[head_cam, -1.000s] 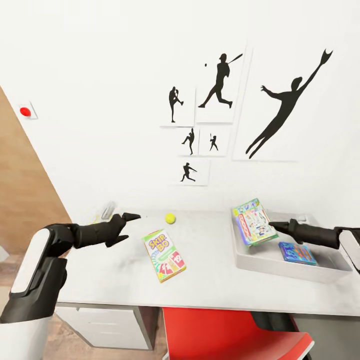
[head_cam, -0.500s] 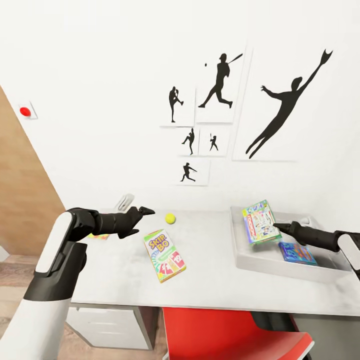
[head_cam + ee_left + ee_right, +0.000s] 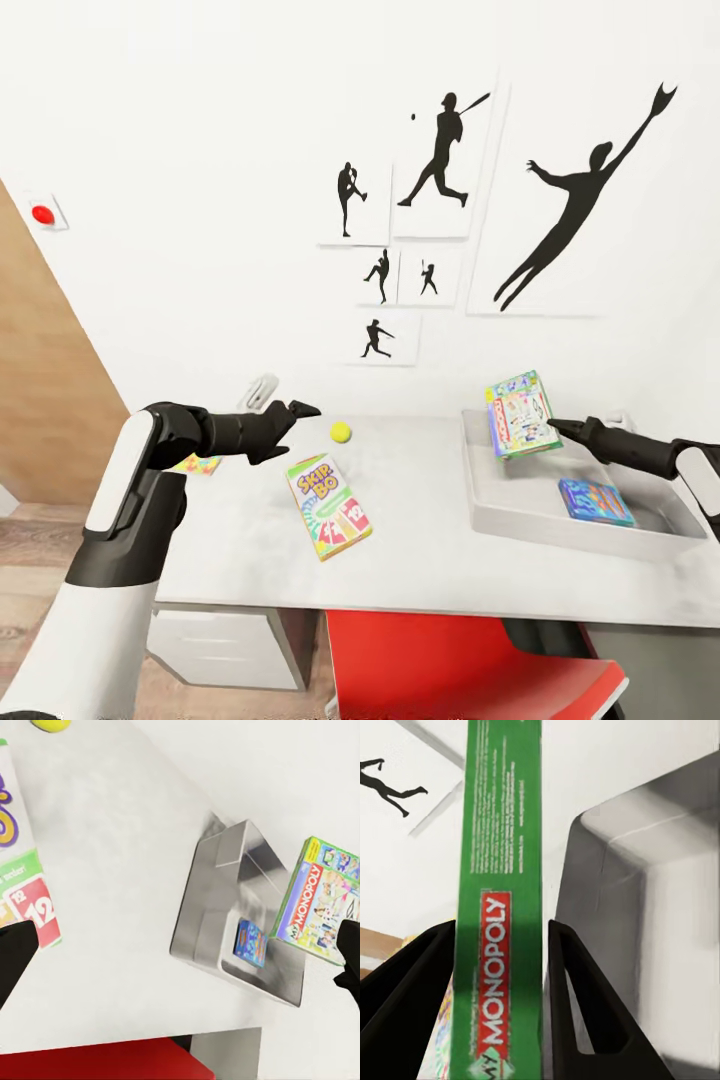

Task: Put all the toys in the child's room - the three board games (two on the bed and one on the table), the two jigsaw puzzles on the table, and the tennis ball on the table - inside the toy box on the table in the child's room.

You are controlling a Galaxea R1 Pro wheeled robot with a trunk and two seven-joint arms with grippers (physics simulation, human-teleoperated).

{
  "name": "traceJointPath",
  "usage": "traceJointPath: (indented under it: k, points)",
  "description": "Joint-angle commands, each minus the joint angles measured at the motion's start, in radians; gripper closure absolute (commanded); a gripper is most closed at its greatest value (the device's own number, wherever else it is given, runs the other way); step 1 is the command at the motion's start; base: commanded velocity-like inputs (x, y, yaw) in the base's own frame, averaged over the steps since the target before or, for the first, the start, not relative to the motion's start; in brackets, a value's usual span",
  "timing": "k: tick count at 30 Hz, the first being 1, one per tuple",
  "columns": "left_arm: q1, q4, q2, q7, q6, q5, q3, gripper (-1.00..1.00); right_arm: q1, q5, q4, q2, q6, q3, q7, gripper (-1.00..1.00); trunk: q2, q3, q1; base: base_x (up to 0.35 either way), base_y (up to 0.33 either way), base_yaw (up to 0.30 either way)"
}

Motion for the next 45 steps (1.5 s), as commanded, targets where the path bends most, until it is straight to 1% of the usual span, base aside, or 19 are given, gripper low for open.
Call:
traceJointPath:
  k: [1, 3, 6, 8, 13, 14, 15, 22, 26, 31, 45]
  points:
    - [-0.003, -0.001, 0.000, 0.013, 0.002, 0.009, 0.000, -1.00, -0.001, 0.003, 0.000, -0.001, 0.004, -0.002, 0.015, 1.00, -0.002, -0.004, 0.001, 0.000, 0.000, 0.000]
    - [-0.016, 0.000, 0.002, 0.018, 0.002, 0.014, 0.000, -1.00, -0.001, 0.003, 0.001, -0.005, 0.005, -0.003, 0.045, 1.00, -0.002, -0.007, 0.001, 0.000, 0.000, 0.000]
    - [-0.042, 0.001, 0.002, 0.026, 0.002, 0.032, 0.001, -1.00, -0.002, 0.003, 0.001, -0.007, 0.007, -0.004, 0.096, 1.00, -0.002, -0.012, 0.001, 0.000, 0.000, 0.000]
    - [-0.060, 0.001, -0.001, 0.040, 0.002, 0.050, 0.000, -1.00, -0.002, 0.004, 0.005, -0.008, 0.011, -0.004, 0.144, 1.00, -0.002, -0.015, 0.001, 0.000, 0.000, 0.000]
    - [-0.097, -0.001, -0.004, 0.065, 0.002, 0.100, -0.019, -1.00, -0.001, 0.004, 0.017, -0.007, 0.017, -0.005, 0.168, 1.00, -0.002, -0.023, 0.001, 0.000, 0.000, 0.000]
    - [-0.111, -0.002, -0.006, 0.076, 0.001, 0.115, -0.024, -1.00, 0.000, 0.005, 0.037, -0.004, 0.017, -0.004, 0.167, 1.00, -0.002, -0.025, 0.001, 0.000, 0.000, 0.000]
    - [-0.112, -0.002, -0.007, 0.079, 0.001, 0.118, -0.026, -1.00, 0.000, 0.005, 0.054, -0.003, 0.017, -0.003, 0.166, 1.00, -0.002, -0.026, 0.001, 0.000, 0.000, 0.000]
    - [-0.114, -0.002, -0.008, 0.083, 0.001, 0.124, -0.029, -1.00, -0.001, 0.003, 0.089, -0.005, 0.019, -0.004, 0.169, 1.00, -0.002, -0.037, 0.001, 0.000, 0.000, 0.000]
    - [-0.115, -0.002, -0.008, 0.083, 0.001, 0.125, -0.030, -1.00, -0.001, 0.004, 0.092, -0.003, 0.052, -0.004, 0.167, 1.00, -0.002, -0.044, 0.001, 0.000, 0.000, 0.000]
    - [-0.115, -0.002, -0.008, 0.083, 0.001, 0.125, -0.030, -1.00, -0.002, 0.004, 0.093, -0.001, 0.069, -0.003, 0.166, 1.00, -0.002, -0.052, 0.001, 0.000, 0.000, 0.003]
    - [-0.116, -0.002, -0.008, 0.083, 0.001, 0.125, -0.030, -1.00, -0.002, 0.004, 0.096, -0.007, 0.073, -0.005, 0.163, 1.00, -0.002, -0.074, 0.001, 0.000, 0.000, 0.072]
